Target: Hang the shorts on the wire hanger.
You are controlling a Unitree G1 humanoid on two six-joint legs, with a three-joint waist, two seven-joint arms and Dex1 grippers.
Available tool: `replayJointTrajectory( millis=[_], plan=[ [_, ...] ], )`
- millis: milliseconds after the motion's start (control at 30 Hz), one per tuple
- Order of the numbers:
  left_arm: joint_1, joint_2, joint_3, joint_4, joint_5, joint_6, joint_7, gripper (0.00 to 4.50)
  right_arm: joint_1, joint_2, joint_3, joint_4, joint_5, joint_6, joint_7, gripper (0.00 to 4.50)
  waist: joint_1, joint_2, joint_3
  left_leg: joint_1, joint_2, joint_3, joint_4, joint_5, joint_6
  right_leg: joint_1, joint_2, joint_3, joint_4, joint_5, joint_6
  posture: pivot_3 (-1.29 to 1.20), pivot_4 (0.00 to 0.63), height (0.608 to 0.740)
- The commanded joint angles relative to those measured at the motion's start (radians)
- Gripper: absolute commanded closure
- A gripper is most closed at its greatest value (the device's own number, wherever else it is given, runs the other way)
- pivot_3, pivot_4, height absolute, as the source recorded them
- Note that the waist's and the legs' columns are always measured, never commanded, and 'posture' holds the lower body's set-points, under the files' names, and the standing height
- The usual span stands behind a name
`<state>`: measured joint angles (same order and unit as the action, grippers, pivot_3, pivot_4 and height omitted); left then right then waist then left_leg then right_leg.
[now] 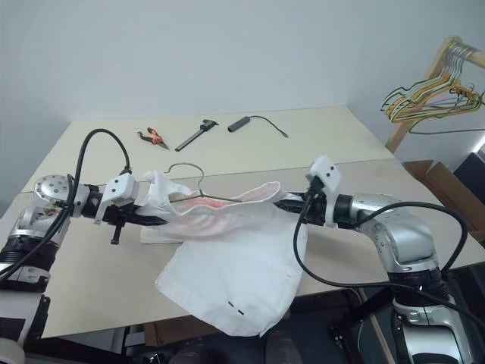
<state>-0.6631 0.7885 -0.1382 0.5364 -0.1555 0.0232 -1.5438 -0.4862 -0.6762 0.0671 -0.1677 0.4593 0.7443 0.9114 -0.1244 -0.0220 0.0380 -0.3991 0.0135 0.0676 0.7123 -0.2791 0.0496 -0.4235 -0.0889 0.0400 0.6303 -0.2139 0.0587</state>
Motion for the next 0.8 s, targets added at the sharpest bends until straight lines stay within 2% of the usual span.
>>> replayJointTrajectory(
  millis=[33,200,267,400,500,667,800],
  plan=[
    [-0.043,0.0,0.029,-0.011,-0.02,0.002,0.002,4.5,-0.039,-0.036,-0.026,-0.005,-0.009,-0.02,0.017,2.18,0.0,0.0,0.0,0.0,0.0,0.0,0.0,0.0,0.0,0.0,0.0,0.0,0.0,0.0,0.0,-0.14,0.0,0.74],
    [-0.049,-0.007,0.026,0.008,-0.017,-0.009,0.001,4.5,-0.03,-0.1,-0.057,-0.033,-0.008,-0.044,0.052,0.49,0.0,0.0,0.0,0.0,0.0,0.0,0.0,0.0,0.0,0.0,0.0,0.0,0.0,0.0,0.0,-0.15,0.0,0.74],
    [-0.049,-0.009,0.023,0.013,-0.015,-0.013,-0.001,4.5,-0.024,-0.121,-0.066,-0.048,-0.004,-0.049,0.064,0.01,-0.001,0.0,0.0,0.0,0.0,0.0,0.0,0.0,0.0,0.0,0.0,0.0,0.0,0.0,0.0,-0.15,0.0,0.74],
    [-0.064,-0.018,0.014,0.035,-0.004,-0.028,-0.004,4.5,-0.046,-0.149,-0.09,-0.078,0.012,-0.039,0.073,0.01,-0.001,0.0,0.0,0.0,0.0,0.0,0.0,0.0,0.0,0.0,0.0,0.0,0.0,0.0,0.0,-0.16,0.0,0.74],
    [-0.077,-0.019,0.005,0.056,0.007,-0.046,-0.014,4.5,-0.129,-0.121,-0.09,-0.127,0.057,0.004,0.057,0.01,-0.007,0.0,0.0,0.0,0.0,0.0,0.0,0.0,0.0,0.0,0.0,0.0,0.0,0.0,0.0,-0.16,0.0,0.74],
    [-0.097,-0.025,0.002,0.089,0.022,-0.067,-0.023,4.5,-0.299,0.009,0.076,-0.169,0.04,0.127,-0.013,0.01,-0.029,0.0,0.0,0.001,0.001,0.0,0.0,0.0,0.0,0.0,0.001,0.001,0.001,0.0,0.0,-0.17,0.0,0.74],
    [-0.108,-0.027,-0.003,0.106,0.033,-0.081,-0.03,4.5,-0.421,0.149,0.208,-0.091,-0.01,0.188,-0.072,0.01,-0.04,-0.001,-0.001,0.0,0.0,0.0,0.0,0.0,0.0,-0.001,-0.001,0.001,0.001,0.0,0.0,-0.17,0.0,0.74]
  ],
)
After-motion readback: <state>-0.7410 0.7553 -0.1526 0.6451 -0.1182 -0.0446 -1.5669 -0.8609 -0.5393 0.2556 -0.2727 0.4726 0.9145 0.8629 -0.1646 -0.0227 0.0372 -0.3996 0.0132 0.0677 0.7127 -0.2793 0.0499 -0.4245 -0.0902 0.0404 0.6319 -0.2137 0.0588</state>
